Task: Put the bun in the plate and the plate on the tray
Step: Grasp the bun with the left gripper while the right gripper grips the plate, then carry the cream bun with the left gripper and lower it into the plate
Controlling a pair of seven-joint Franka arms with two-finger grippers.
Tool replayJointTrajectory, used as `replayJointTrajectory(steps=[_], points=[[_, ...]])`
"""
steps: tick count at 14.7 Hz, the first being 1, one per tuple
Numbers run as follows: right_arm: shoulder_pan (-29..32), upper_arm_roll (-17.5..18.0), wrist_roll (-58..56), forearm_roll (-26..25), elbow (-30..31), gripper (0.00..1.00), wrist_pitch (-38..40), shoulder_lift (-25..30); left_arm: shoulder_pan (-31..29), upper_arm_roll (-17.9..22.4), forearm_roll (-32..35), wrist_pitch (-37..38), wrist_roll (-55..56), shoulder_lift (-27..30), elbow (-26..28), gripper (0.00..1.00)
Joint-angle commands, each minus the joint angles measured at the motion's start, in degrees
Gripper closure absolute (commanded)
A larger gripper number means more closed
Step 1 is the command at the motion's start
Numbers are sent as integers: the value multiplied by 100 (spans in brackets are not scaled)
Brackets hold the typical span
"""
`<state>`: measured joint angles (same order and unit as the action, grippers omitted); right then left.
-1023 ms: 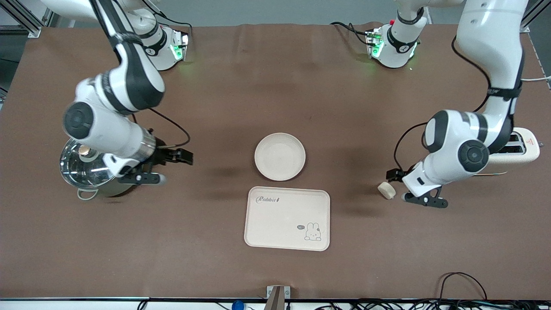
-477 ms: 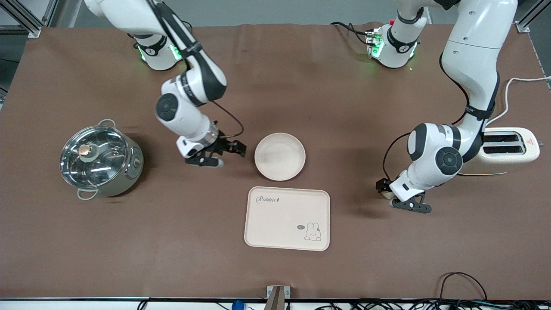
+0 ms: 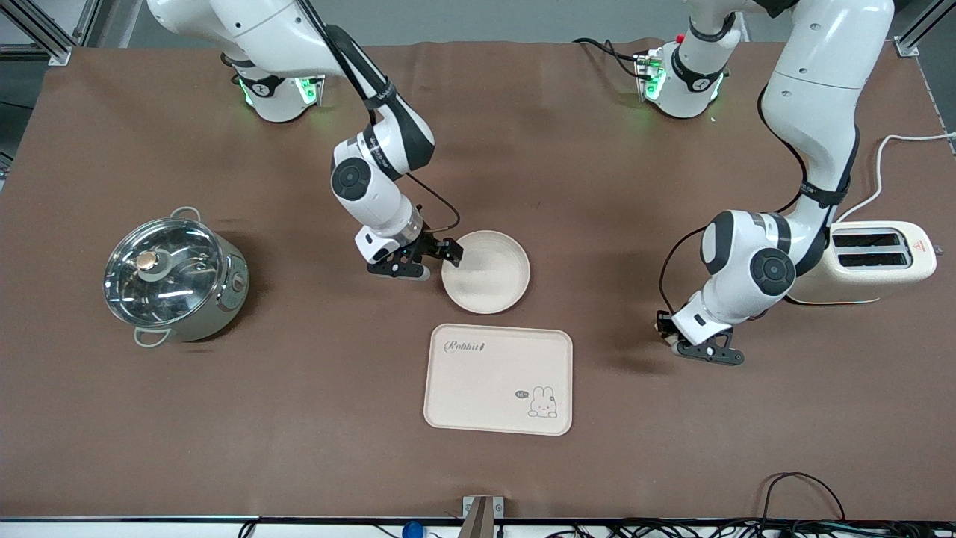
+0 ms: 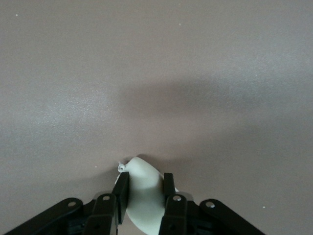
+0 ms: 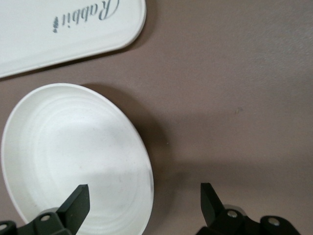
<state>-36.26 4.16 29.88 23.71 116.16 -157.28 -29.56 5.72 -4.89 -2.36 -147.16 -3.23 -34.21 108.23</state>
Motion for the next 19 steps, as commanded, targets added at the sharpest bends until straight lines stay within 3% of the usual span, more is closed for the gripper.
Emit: replayJointTrajectory(steps=[1, 6, 10, 14, 15, 16, 17, 18, 19], points=[[-153, -64, 202, 143, -207, 0, -75, -208, 17, -161, -142, -32, 24, 187, 128, 89], [-259, -64, 229, 143, -313, 0, -321, -515, 165, -881, -169, 915, 1900, 231, -556, 91], [-285, -64, 229, 125, -349, 0, -549, -682, 1051, -926, -151, 1067, 3878, 161, -917, 90], [-321, -64, 229, 125, -349, 0, -717, -806, 1949, -926, -142, 1067, 5585, -278, -1506, 89], [-321, -64, 229, 125, -349, 0, -717, -806, 2090, -926, -125, 1032, 5814, -322, -1533, 83], [-321, -64, 229, 125, -349, 0, -717, -806, 2152, -917, -125, 1014, 5895, -358, -1533, 56], [-321, -64, 229, 125, -349, 0, -717, -806, 2153, -909, -107, 996, 5904, -367, -1516, 9], [-321, -64, 229, 125, -349, 0, -717, -806, 2161, -900, -107, 988, 5904, -367, -1507, 0], [-321, -64, 220, 125, -349, 1, -725, -806, 2153, -908, -107, 987, 5922, -367, -1515, 0]])
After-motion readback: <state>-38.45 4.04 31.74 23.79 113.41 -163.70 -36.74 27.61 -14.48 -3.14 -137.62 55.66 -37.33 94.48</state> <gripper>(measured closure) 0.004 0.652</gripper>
